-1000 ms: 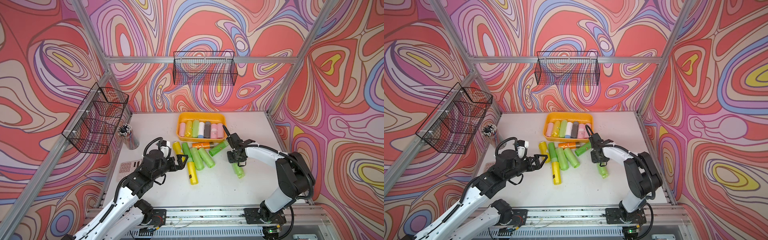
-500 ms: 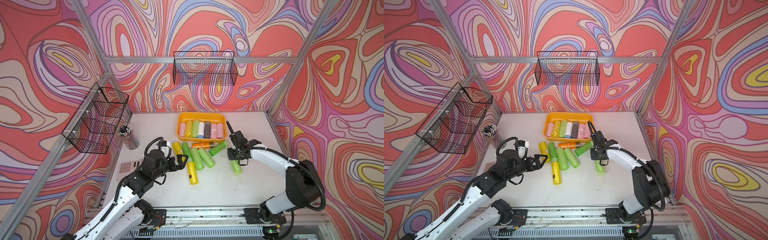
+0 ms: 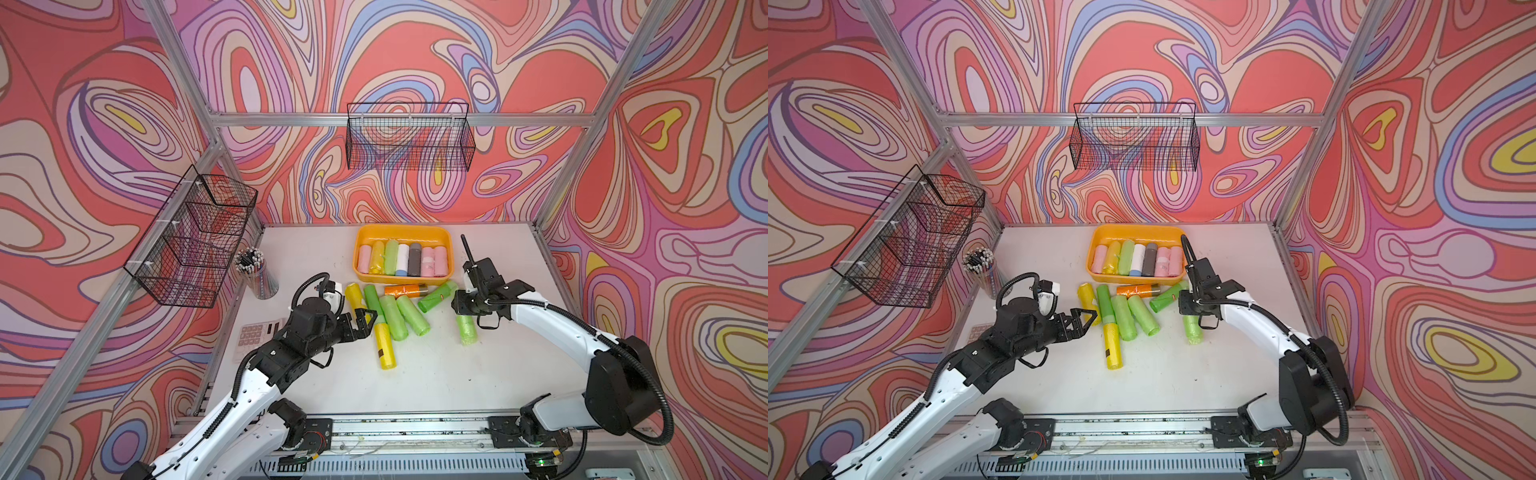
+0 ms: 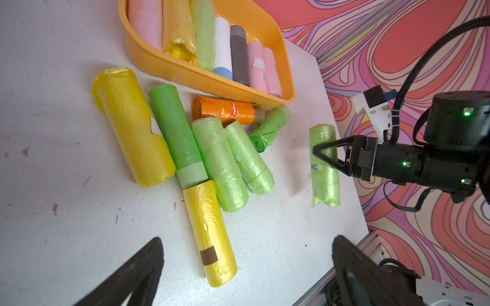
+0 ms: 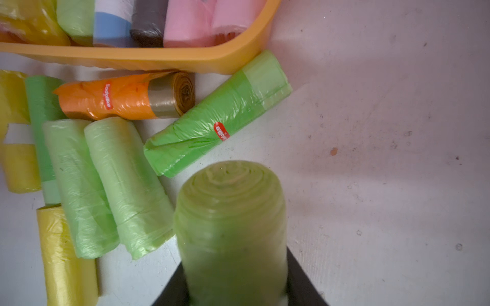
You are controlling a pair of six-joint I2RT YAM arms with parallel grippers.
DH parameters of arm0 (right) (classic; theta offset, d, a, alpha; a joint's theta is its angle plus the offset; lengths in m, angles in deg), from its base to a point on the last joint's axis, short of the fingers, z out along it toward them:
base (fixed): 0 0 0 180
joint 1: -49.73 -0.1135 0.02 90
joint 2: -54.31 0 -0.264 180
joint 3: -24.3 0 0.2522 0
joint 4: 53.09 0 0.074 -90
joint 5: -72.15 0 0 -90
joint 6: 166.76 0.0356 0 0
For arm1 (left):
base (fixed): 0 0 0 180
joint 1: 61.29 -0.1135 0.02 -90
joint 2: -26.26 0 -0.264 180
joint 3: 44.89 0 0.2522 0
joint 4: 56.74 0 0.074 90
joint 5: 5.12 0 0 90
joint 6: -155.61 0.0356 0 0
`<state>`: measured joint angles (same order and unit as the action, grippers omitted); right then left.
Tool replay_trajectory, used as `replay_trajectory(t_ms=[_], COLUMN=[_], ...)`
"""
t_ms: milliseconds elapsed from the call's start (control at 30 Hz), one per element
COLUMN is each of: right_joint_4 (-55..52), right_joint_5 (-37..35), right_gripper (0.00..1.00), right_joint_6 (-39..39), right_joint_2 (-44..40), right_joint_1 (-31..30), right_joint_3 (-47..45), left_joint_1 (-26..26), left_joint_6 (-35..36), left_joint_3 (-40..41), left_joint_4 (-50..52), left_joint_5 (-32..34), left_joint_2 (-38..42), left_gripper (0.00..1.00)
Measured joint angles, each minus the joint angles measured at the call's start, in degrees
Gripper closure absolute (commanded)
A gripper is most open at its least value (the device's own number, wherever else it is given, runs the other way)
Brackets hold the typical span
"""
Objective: Put the roll of trash bags into the storage box
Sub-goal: Place the roll of trash bags in the storage box.
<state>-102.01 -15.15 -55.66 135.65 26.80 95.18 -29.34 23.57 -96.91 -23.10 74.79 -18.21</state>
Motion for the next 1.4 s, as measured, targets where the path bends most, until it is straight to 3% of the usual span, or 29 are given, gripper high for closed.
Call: replay_trajectory(t_ms=[733, 1400], right_joint_4=[2.67, 6.05], right_joint_5=[6.29, 8.79], right_gripper=[0.91, 0.91], right_joint_6=[2.14, 2.14], right_joint_2=[-2.36, 8.11], right_joint_1=[0.00, 0.00], right_joint_3=[3.37, 11.98], left_joint_1=[0.00, 0.00], left_joint_6=[-0.68, -1.31], left_joint_3=[0.00, 0.02], left_joint_4=[-0.46, -1.18], left_joint_5=[-0.85, -1.49], left_joint_2=[-1.53, -1.73], left_gripper=[0.00, 0.00])
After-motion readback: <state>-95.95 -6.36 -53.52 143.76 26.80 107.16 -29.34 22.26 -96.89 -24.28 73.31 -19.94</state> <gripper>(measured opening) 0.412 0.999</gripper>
